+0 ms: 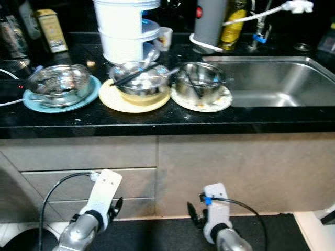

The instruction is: Kitchen organization

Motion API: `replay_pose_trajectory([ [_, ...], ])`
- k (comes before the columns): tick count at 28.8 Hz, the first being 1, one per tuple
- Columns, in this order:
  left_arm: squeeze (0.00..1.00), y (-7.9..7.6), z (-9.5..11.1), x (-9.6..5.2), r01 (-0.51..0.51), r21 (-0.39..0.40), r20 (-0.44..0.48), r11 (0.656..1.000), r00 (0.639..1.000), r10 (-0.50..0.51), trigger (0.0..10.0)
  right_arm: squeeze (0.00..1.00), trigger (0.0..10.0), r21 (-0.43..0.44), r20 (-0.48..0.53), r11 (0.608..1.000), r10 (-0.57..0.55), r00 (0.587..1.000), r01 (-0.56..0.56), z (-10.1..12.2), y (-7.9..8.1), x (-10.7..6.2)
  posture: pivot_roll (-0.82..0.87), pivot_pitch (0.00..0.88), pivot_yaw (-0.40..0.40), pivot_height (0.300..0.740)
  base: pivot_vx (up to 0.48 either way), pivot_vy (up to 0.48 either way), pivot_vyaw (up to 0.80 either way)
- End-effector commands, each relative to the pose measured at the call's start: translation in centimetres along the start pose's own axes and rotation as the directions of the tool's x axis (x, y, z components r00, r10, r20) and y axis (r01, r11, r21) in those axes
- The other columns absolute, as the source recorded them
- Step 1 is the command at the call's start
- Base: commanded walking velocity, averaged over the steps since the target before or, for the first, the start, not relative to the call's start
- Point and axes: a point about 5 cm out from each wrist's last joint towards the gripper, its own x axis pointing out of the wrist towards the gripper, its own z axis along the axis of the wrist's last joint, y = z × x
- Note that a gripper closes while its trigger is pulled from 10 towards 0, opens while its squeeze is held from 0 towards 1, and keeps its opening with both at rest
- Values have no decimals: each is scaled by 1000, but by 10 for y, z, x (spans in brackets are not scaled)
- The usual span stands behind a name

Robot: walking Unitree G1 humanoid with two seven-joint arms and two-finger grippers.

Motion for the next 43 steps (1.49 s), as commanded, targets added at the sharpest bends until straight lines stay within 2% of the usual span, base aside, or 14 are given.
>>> replay_pose_trajectory([
  [1,0,-2,-5,-1,14,1,-25,1000,1000,-14,10000,0,10000,-1,-25,1000,-16,1000,16,-7,-4,-3,-46,165,-15,740,0,394,0],
  [5,0,-2,-6,-2,30,-8,-33,1000,999,-30,10000,0,10000,0,-26,1000,-15,1000,15,-7,-4,-3,-45,165,-13,740,0,295,0],
  [6,0,-3,-6,-4,51,25,-51,998,997,-50,10000,0,10000,1,-26,1000,-16,1000,16,-7,-3,-3,-45,164,-10,740,0,-480,0],
  [9,0,-3,-9,-4,51,40,-74,998,996,-48,10000,0,10000,2,-25,1000,-17,1000,17,-7,-3,-3,-45,164,-8,740,0,-480,0],
  [20,0,-1,-8,-2,50,35,-77,998,996,-47,10000,0,10000,6,-28,1000,-27,999,27,-9,-5,-4,-44,163,-2,740,0,-480,0],
  [30,0,10,-1,1,-61,33,-13,998,998,62,10000,0,10000,5,-16,1000,-23,1000,23,-6,-4,-3,-45,160,-4,740,0,0,0],
  [34,0,20,-3,-1,-119,-6,-12,993,993,119,10000,0,10000,10,-2,1000,-10,1000,10,-3,-3,-1,-43,153,-9,740,0,0,0],
  [36,0,21,-4,-1,-123,-30,-19,992,992,122,10000,0,10000,9,1,1000,-5,1000,5,-3,-3,-1,-43,152,-9,740,0,0,0],
  [43,0,20,-4,-2,-121,-21,-12,992,993,120,10000,0,10000,7,6,1000,4,1000,-4,-2,-2,-2,-45,147,-11,740,0,381,0],
])
